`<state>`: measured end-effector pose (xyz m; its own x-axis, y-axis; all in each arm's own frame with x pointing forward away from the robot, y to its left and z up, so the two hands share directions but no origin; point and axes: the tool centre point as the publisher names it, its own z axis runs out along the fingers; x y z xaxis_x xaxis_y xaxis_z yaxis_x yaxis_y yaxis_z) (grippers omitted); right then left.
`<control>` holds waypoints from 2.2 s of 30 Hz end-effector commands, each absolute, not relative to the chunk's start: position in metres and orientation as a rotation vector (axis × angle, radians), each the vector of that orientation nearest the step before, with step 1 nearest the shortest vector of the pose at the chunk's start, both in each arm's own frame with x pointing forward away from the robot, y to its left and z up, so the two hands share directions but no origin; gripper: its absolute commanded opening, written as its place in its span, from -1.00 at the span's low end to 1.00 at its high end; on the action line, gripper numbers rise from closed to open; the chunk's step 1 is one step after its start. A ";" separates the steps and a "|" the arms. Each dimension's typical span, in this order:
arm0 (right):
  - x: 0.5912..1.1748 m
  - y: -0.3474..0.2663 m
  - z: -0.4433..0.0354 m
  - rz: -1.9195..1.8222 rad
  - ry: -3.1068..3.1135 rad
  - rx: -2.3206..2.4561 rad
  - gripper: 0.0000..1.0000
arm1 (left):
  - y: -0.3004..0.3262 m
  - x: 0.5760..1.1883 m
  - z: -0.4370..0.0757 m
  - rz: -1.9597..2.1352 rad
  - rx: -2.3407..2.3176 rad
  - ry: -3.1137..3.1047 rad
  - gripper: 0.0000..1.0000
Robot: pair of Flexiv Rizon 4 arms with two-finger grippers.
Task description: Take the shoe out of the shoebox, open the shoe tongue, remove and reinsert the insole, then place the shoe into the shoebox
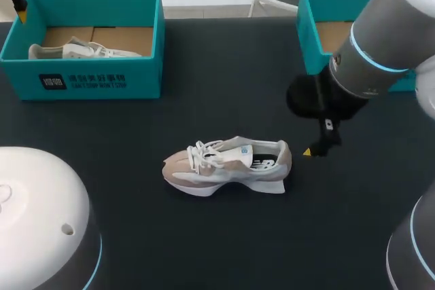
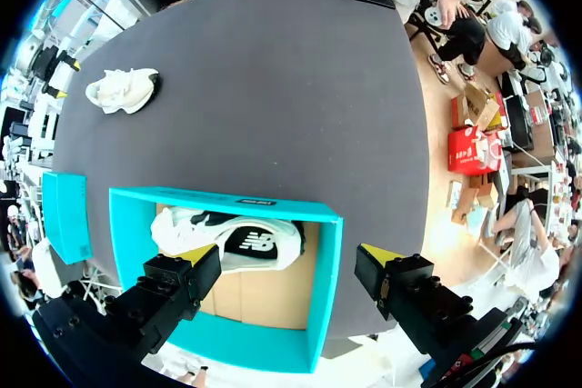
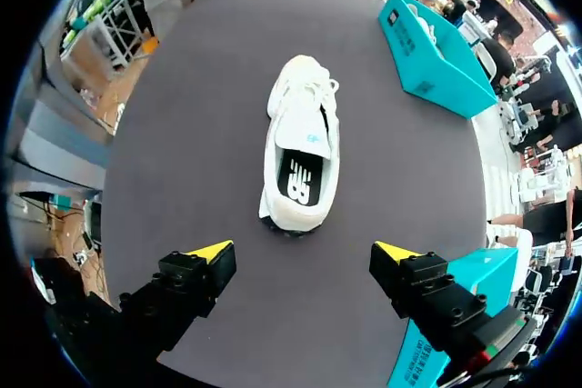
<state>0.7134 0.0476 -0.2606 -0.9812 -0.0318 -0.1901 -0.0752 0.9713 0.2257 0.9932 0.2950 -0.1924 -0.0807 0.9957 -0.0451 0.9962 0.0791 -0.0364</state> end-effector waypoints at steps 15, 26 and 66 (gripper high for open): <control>0.707 0.008 -0.318 0.884 2.861 -0.010 1.00 | 0.295 0.992 -0.192 -0.087 2.124 2.300 1.00; 0.715 0.004 -0.348 1.033 2.849 -0.022 1.00 | 0.295 0.992 -0.192 -0.087 2.124 2.300 1.00; 0.731 0.023 -0.391 1.284 2.771 0.049 1.00 | 0.295 0.992 -0.192 -0.087 2.124 2.300 1.00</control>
<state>0.7279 0.0194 -0.3894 -0.9952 0.0674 -0.0705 -0.0100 0.6481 0.7615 0.9932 0.2950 -0.1924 -0.0807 0.9957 -0.0451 0.9962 0.0791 -0.0364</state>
